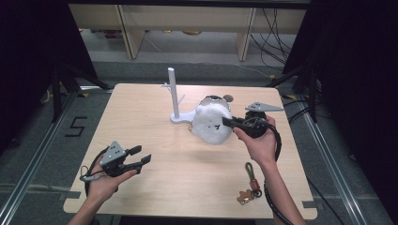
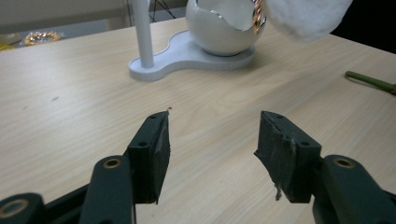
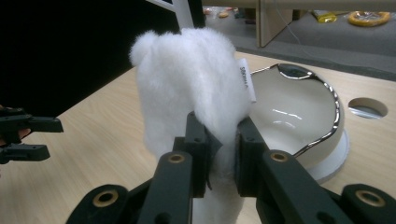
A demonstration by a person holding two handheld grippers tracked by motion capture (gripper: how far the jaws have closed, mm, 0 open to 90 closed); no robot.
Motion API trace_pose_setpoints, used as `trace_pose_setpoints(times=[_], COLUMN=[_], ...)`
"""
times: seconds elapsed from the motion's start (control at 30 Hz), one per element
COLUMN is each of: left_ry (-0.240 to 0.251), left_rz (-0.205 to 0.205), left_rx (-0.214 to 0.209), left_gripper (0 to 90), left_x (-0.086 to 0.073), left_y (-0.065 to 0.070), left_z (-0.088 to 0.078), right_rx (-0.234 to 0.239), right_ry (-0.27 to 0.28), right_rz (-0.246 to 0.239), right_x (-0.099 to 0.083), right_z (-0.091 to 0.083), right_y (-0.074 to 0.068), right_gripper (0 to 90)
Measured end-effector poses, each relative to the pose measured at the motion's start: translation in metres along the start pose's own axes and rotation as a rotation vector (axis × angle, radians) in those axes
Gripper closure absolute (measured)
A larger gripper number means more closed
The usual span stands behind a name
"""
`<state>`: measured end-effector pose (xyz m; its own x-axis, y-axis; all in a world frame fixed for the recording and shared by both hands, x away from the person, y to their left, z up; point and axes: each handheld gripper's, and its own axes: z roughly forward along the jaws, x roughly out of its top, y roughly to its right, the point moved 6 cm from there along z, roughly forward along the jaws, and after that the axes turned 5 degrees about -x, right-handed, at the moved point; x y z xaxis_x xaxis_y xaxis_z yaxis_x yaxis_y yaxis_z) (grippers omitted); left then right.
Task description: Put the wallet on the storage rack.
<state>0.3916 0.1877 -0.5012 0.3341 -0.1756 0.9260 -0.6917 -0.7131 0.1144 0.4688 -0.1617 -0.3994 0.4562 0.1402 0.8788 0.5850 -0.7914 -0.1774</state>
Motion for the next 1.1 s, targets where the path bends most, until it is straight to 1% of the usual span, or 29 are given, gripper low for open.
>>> trace_pose_setpoints(times=[0.03,0.07,0.1,0.13,0.17,0.2,0.23,0.27,0.3,0.33,0.4,0.43,0.47,0.53,0.57,0.6,0.63,0.67,0.7,0.73,0.8,0.83,0.87,0.9,0.93,0.97,1.03,1.07,1.1], left_ry=[0.007,-0.002,0.006,0.006,0.01,0.01,0.01,0.01,0.02,0.02,0.028,0.028,0.028,0.032,0.038,0.041,0.035,0.04,0.042,0.044,0.051,0.046,0.046,0.055,0.055,0.06,0.061,0.062,0.062], left_rz=[-0.006,-0.009,-0.016,-0.016,-0.025,-0.025,-0.021,-0.021,-0.032,-0.032,-0.042,-0.047,-0.047,-0.053,-0.056,-0.058,-0.058,-0.057,-0.054,-0.052,-0.05,-0.045,-0.045,-0.038,-0.038,-0.038,-0.038,-0.037,-0.037], left_rx=[0.002,0.015,0.013,0.013,0.026,0.043,0.057,0.057,0.066,0.066,0.088,0.089,0.089,0.095,0.106,0.103,0.111,0.108,0.106,0.102,0.098,0.101,0.101,0.096,0.096,0.092,0.092,0.091,0.092], left_gripper=[43.3,43.2,43.1,43.1,43.1,43.1,43.1,43.1,43.1,43.1,43.0,42.9,42.6,42.5,42.4,42.3,42.2,42.1,42.0,42.0,42.0,42.0,41.9,41.9,41.9,41.8,41.7,41.7,41.7], left_x=[-0.003,-0.005,-0.006,-0.006,-0.009,-0.011,-0.012,-0.012,-0.015,-0.015,-0.02,-0.021,-0.021,-0.024,-0.026,-0.027,-0.028,-0.029,-0.029,-0.029,-0.03,-0.03,-0.03,-0.029,-0.029,-0.029,-0.029,-0.029,-0.029], left_y=[-0.001,-0.002,-0.003,-0.003,-0.006,-0.008,-0.011,-0.011,-0.015,-0.015,-0.019,-0.02,-0.02,-0.023,-0.024,-0.024,-0.024,-0.023,-0.023,-0.023,-0.022,-0.021,-0.021,-0.02,-0.02,-0.019,-0.019,-0.019,-0.019], left_z=[0.0,-0.001,0.0,0.0,0.001,0.002,0.003,0.003,0.005,0.005,0.008,0.008,0.008,0.009,0.009,0.01,0.009,0.01,0.01,0.011,0.012,0.012,0.012,0.012,0.012,0.013,0.013,0.013,0.013], right_rx=[-0.001,-0.003,-0.009,-0.011,-0.014,-0.018,-0.026,-0.026,-0.031,-0.024,-0.04,-0.03,-0.038,-0.033,-0.041,-0.046,-0.057,-0.036,-0.042,-0.045,-0.041,-0.05,-0.05,-0.05,-0.052,-0.059,-0.063,-0.06,-0.071], right_ry=[-0.004,-0.001,-0.013,-0.011,0.0,-0.008,0.002,0.002,0.002,-0.009,0.0,-0.012,-0.004,-0.003,-0.004,0.004,0.017,-0.006,-0.005,0.003,0.006,0.013,0.013,0.006,0.013,0.0,0.013,0.008,0.012], right_rz=[0.003,0.001,0.004,0.011,-0.014,-0.007,-0.015,-0.015,-0.015,-0.004,-0.014,0.0,-0.016,-0.021,0.0,-0.013,-0.045,0.0,-0.002,-0.022,-0.019,-0.028,-0.028,-0.014,-0.016,-0.007,-0.023,-0.008,-0.01], right_x=[0.002,0.004,0.005,0.006,0.009,0.01,0.011,0.011,0.012,0.013,0.014,0.015,0.016,0.017,0.018,0.019,0.021,0.02,0.021,0.022,0.024,0.026,0.026,0.028,0.029,0.03,0.034,0.034,0.036], right_z=[0.0,-0.001,-0.002,-0.002,-0.001,-0.001,-0.001,-0.001,0.0,-0.001,0.0,-0.001,-0.001,-0.001,-0.002,-0.002,-0.002,-0.002,-0.003,-0.002,-0.002,-0.001,-0.001,-0.002,-0.001,-0.002,-0.001,0.0,0.0], right_y=[0.0,0.001,0.002,0.002,0.005,0.006,0.008,0.008,0.01,0.01,0.012,0.011,0.013,0.015,0.014,0.015,0.018,0.015,0.016,0.017,0.018,0.02,0.02,0.02,0.02,0.02,0.023,0.023,0.023], right_gripper=[79.8,79.8,79.8,79.8,79.8,79.8,79.8,79.8,79.7,79.7,79.7,79.6,79.6,79.6,79.6,79.6,79.6,79.6,79.6,79.6,79.6,79.6,79.6,79.6,79.6,79.6,79.6,79.5,79.5])
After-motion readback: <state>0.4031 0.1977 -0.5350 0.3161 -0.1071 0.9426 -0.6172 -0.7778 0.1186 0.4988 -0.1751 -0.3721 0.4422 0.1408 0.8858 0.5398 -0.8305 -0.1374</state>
